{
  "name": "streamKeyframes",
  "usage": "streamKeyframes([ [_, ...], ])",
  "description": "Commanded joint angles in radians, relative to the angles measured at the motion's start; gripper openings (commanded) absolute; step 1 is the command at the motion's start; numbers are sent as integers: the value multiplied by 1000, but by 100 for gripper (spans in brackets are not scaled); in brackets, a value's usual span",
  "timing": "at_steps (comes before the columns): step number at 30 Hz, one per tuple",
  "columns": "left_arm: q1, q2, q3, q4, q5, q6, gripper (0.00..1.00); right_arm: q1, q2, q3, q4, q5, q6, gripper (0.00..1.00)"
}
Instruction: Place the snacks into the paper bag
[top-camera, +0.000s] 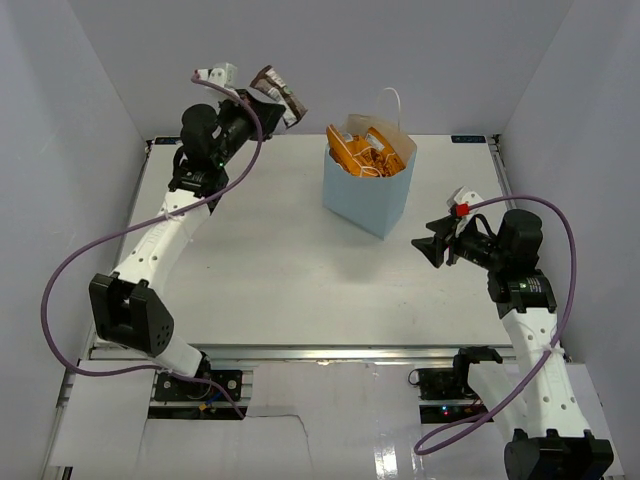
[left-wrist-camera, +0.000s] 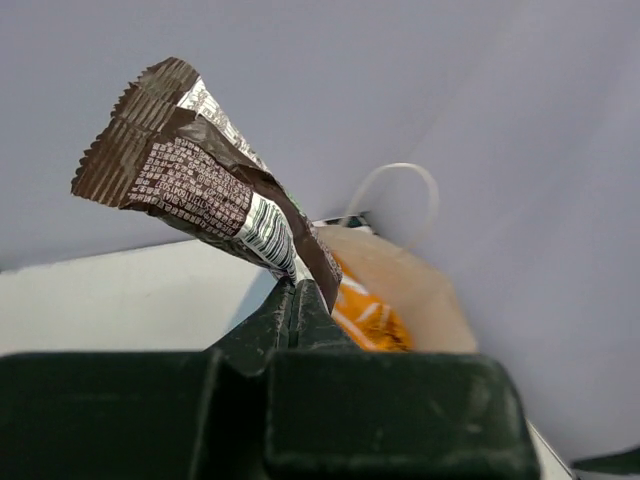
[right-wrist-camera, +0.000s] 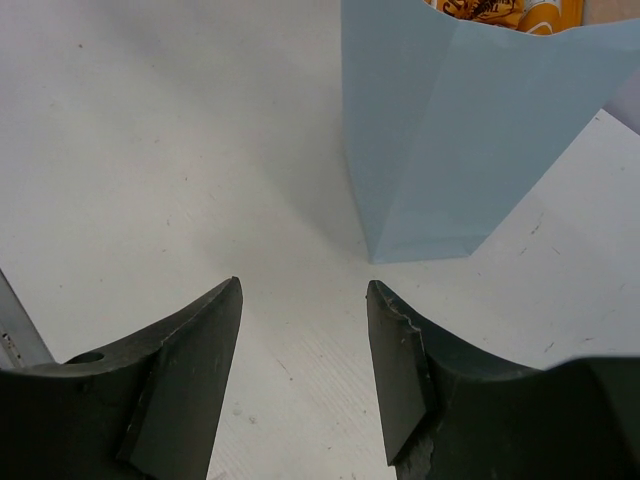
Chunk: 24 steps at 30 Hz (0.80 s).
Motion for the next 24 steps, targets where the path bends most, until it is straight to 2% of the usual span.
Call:
streamKeyframes([
  [1,-99,4,79,-9,97,43,0,-10,-17,-11,47,17,4,59],
  [7,-262,147,240,-69,62,60,0,-13,-31,-20,52,35,6,59],
  [15,-333,368,392,-119,-76,30,0,-13,-50,-28,55,41,1,59],
  [17,-336,399,441,-138,-69,19,1,-13,-50,-31,55,43,1,59],
  [19,-346,451,519,-209,-12,-1,44,-13,-46,-33,55,41,-5,59],
  [20,-349,465,548,-239,-3,-1,51,-13,-45,-34,53,41,-6,59],
  [21,-353,487,576,-291,7,-1,54,-13,-43,-34,53,43,-8,59],
  [24,-360,456,608,-313,36,-1,64,-14,-40,-36,53,47,-10,59],
])
